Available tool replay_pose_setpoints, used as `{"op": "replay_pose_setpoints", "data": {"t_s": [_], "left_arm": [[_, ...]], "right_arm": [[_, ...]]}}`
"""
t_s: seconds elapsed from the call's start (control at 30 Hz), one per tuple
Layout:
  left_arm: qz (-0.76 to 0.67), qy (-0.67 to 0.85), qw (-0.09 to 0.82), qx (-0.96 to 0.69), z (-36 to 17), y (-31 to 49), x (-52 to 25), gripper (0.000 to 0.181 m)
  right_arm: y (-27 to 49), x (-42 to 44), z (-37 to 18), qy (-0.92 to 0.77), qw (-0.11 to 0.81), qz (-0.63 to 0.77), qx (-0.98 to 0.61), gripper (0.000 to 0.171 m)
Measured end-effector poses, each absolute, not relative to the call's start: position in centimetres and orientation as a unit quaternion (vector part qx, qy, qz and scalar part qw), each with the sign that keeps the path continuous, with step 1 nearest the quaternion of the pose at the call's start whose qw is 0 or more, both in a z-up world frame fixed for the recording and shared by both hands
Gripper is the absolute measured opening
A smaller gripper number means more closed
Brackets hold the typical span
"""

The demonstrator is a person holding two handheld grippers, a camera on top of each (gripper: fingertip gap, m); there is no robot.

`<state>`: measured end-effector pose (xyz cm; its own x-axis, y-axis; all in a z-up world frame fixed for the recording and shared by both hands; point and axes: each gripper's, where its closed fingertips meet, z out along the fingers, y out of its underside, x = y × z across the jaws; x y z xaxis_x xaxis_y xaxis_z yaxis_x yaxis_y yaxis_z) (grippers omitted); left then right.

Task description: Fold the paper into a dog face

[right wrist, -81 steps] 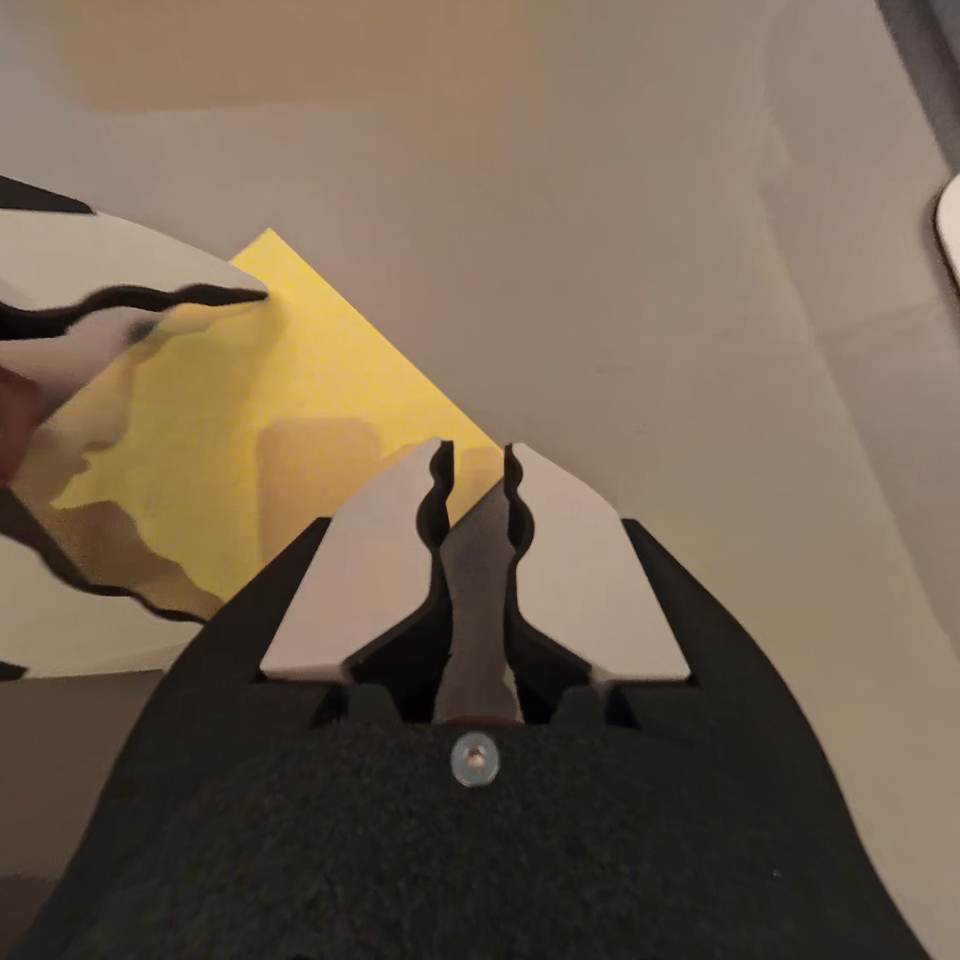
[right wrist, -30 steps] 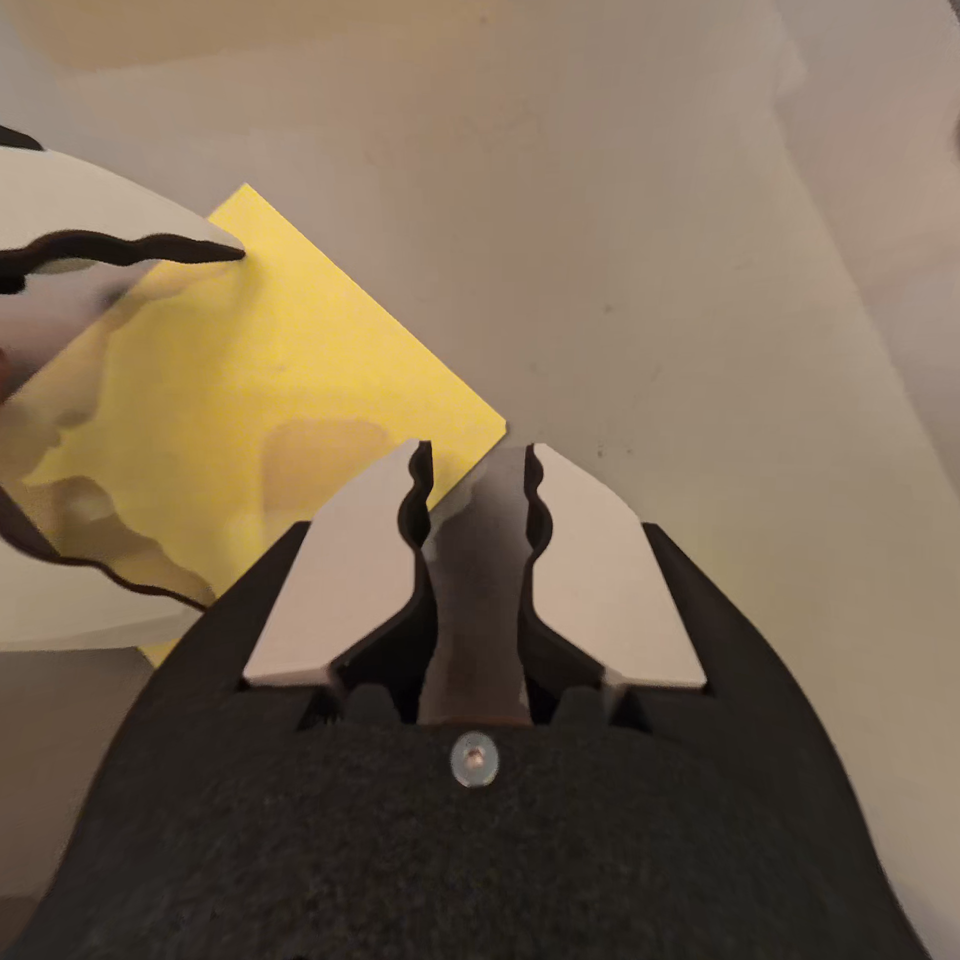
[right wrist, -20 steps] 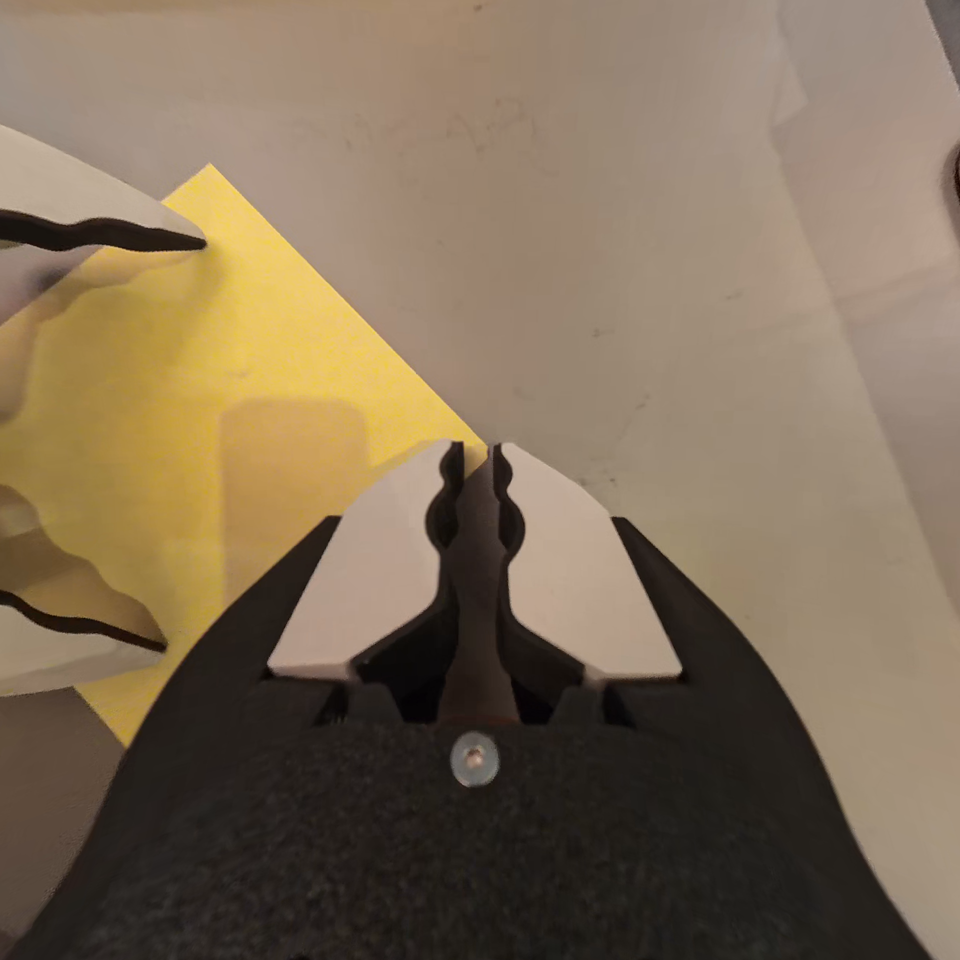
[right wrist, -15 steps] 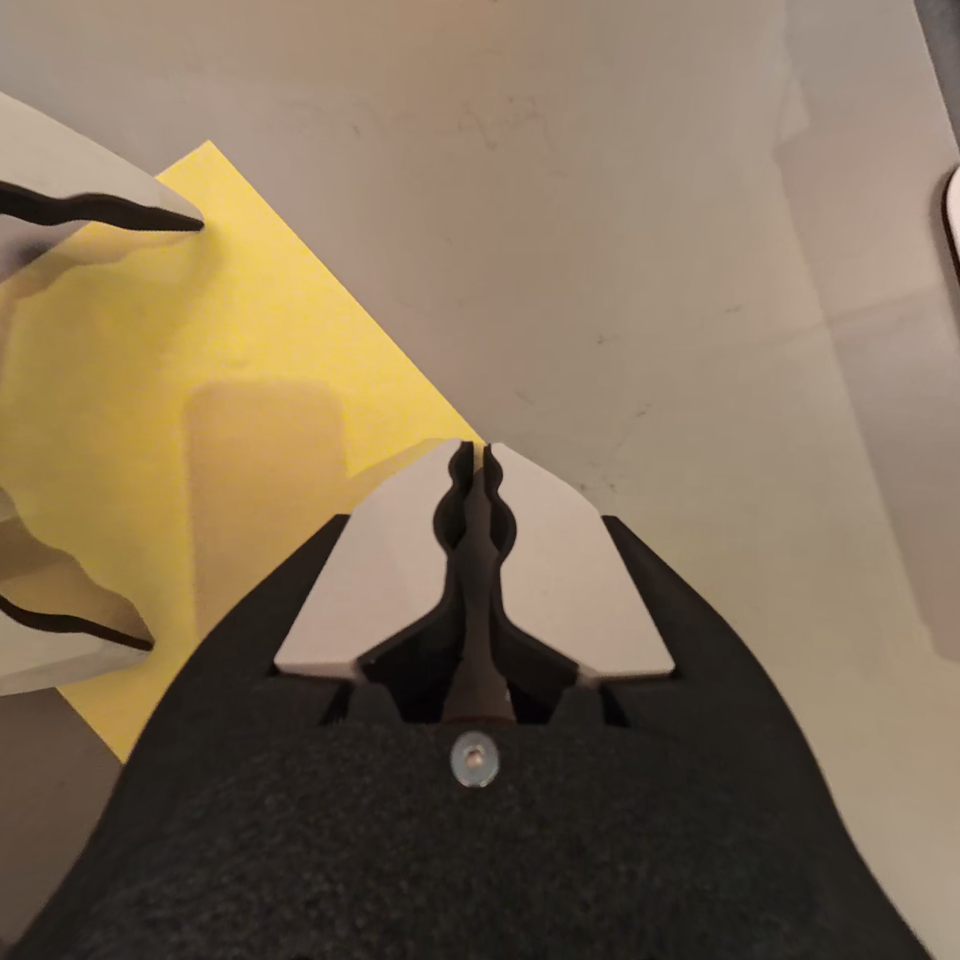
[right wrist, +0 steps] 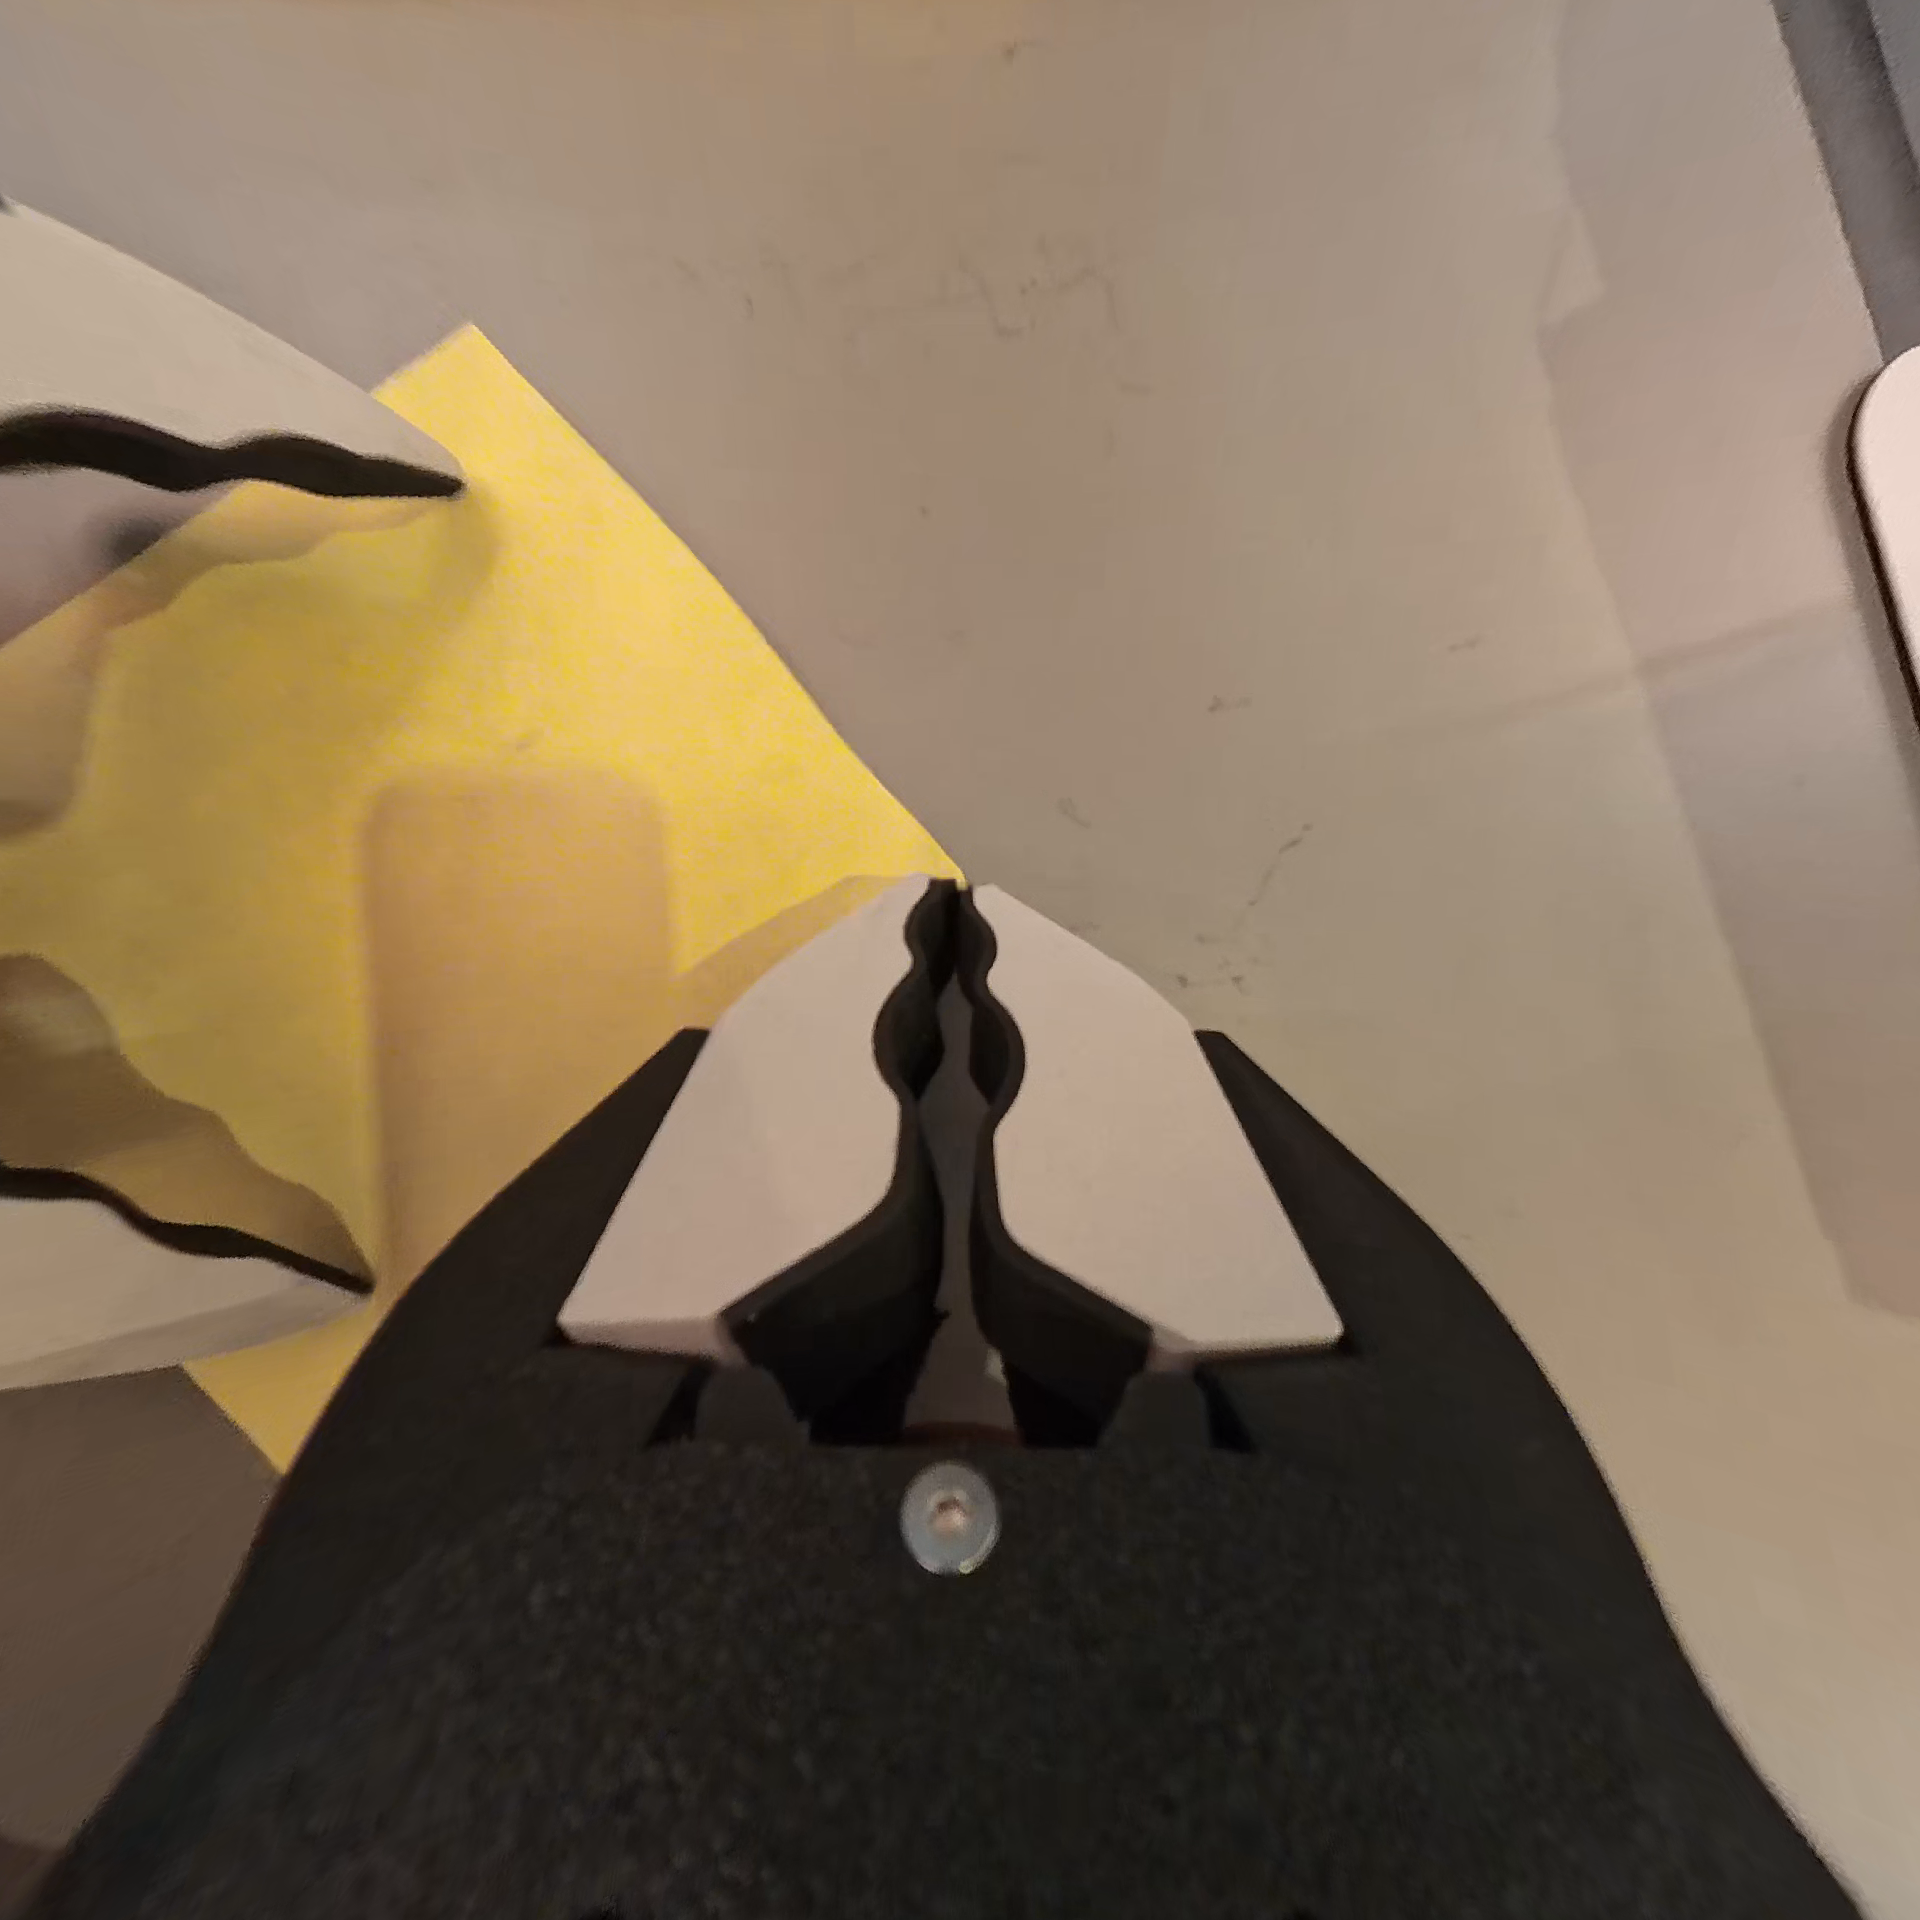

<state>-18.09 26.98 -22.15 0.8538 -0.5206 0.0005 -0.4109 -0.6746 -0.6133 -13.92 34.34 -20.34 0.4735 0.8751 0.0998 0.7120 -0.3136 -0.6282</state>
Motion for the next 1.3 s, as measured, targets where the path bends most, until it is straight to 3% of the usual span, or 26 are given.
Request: {"op": "replay_pose_setpoints", "data": {"t_s": [0.37, 0.5, 0.67, 1.07, 1.2, 1.3], "left_arm": [[-0.089, 0.258, 0.312, -0.910, -22.1, 27.0, -18.1, 0.141], [-0.090, 0.261, 0.313, -0.909, -22.1, 27.0, -18.1, 0.141], [-0.091, 0.266, 0.310, -0.908, -22.1, 26.7, -18.2, 0.141], [-0.099, 0.306, 0.293, -0.900, -22.2, 24.3, -19.2, 0.141], [-0.102, 0.325, 0.282, -0.897, -22.2, 23.0, -20.0, 0.141], [-0.108, 0.347, 0.276, -0.890, -22.2, 21.7, -20.7, 0.141]], "right_arm": [[30.0, -16.4, -16.7, -0.519, 0.332, 0.161, -0.771, 0.000], [32.6, -14.5, -17.1, -0.468, 0.357, 0.135, -0.797, 0.000], [34.1, -13.3, -19.5, -0.461, 0.316, 0.182, -0.809, 0.024], [32.9, -14.0, -21.1, -0.501, 0.303, 0.150, -0.797, 0.004], [33.0, -13.1, -20.7, -0.484, 0.307, 0.112, -0.812, 0.010], [30.0, -15.4, -18.3, -0.496, 0.349, 0.174, -0.776, 0.014]]}}
